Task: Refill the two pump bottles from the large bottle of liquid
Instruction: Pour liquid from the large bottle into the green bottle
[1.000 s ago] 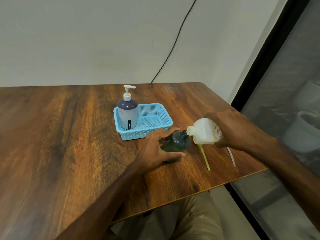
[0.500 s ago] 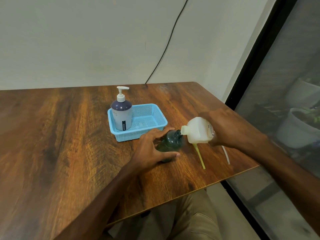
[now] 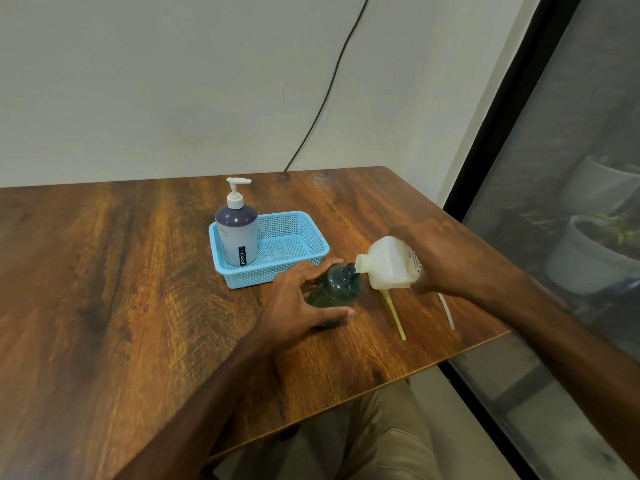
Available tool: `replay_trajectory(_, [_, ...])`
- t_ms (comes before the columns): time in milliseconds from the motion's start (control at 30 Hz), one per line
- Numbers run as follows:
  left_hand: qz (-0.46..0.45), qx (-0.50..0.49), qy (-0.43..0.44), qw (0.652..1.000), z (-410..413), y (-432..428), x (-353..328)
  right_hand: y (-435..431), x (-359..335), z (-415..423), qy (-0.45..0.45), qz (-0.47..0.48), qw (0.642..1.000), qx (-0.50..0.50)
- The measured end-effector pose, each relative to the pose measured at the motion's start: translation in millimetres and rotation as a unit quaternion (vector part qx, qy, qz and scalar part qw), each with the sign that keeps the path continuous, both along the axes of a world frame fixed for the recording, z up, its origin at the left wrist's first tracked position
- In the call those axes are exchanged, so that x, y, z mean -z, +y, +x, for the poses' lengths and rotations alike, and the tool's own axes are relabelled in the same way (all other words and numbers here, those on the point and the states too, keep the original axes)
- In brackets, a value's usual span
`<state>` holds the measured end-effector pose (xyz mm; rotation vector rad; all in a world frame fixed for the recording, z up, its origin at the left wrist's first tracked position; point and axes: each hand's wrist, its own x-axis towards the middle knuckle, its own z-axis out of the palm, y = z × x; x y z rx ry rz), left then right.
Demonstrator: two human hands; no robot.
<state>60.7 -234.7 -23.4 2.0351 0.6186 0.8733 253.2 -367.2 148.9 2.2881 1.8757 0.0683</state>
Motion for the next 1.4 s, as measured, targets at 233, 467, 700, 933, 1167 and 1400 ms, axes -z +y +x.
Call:
replay_trajectory(233, [0.01, -0.002, -0.003, 1.0, -0.9, -1.9, -2.3, -0.3, -2.4, -2.2, 0.005, -0.006, 1.0, 0.001])
replay_trajectory(467, [0.014, 0.001, 0.004, 1.0, -1.4, -1.8, -1.3, -0.4, -3.8, -5.3, -0.004, -0.009, 1.0, 0.002])
replay_trajectory(700, [0.009, -0.003, 0.008, 1.0, -1.6, -1.3, 0.3, -1.8, -6.8, -9.4, -0.002, -0.014, 1.0, 0.003])
replay_trajectory(933, [0.014, -0.004, 0.005, 1.0, -0.9, -1.3, -1.0, -1.5, -9.1, -12.6, -0.005, -0.019, 1.0, -0.001])
replay_trajectory(1167, [0.007, -0.002, 0.0, 1.0, -1.2, -0.9, 0.5, -2.9, -10.8, -14.8, -0.003, -0.022, 1.0, -0.006])
replay_trajectory(1400, [0.016, -0.006, 0.008, 1.0, -0.7, -0.1, 1.5, -1.7, -10.5, -12.8, -0.013, -0.024, 1.0, -0.008])
